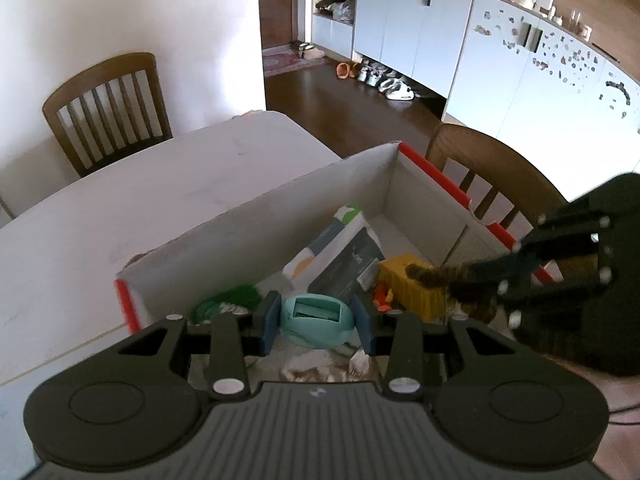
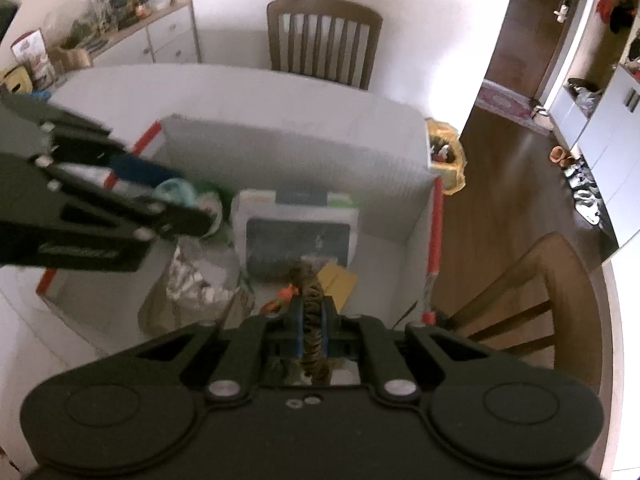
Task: Organize objects
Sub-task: 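Carry the bracelet and mint-green charm over the shoebox with both grippers, then open both grippers to release the bracelet and charm into the shoebox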
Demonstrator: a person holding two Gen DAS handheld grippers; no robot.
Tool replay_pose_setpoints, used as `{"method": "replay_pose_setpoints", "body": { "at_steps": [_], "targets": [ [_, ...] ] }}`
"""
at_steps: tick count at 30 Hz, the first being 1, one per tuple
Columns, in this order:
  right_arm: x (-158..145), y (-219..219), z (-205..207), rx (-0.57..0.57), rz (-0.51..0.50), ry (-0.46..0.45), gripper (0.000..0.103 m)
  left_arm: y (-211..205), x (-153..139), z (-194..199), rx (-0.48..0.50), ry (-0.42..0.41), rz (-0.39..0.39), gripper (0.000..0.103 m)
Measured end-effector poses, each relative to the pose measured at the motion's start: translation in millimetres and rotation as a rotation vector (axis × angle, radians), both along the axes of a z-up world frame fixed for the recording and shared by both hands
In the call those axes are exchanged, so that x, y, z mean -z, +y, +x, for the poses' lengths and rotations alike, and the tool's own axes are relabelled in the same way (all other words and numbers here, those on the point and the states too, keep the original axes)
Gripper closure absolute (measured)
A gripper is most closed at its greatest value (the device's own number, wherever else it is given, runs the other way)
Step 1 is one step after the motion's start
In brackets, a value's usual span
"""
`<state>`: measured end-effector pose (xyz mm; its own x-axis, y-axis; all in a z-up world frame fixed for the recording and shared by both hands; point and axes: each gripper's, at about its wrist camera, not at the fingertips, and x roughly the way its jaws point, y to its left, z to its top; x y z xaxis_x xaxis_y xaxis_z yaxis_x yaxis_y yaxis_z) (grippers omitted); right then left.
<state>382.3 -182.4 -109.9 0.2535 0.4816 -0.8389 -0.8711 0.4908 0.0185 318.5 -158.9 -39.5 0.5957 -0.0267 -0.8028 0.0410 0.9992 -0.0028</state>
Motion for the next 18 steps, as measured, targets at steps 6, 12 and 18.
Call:
{"method": "replay_pose_setpoints", "body": {
  "at_steps": [6,12,18],
  "targets": [
    [21,2,-9,-0.041,-0.043,0.036,0.097,-14,19,14,0.019,0.026,-0.001,0.064],
    [38,0,-2,-0.019,-0.059,0.110,0.096,-18,38,26,0.021,0.070,0.006,0.064],
    [42,0,1,-0.007,-0.060,0.146,0.089,-19,55,34,0.019,0.119,-0.005,0.064]
  ]
}}
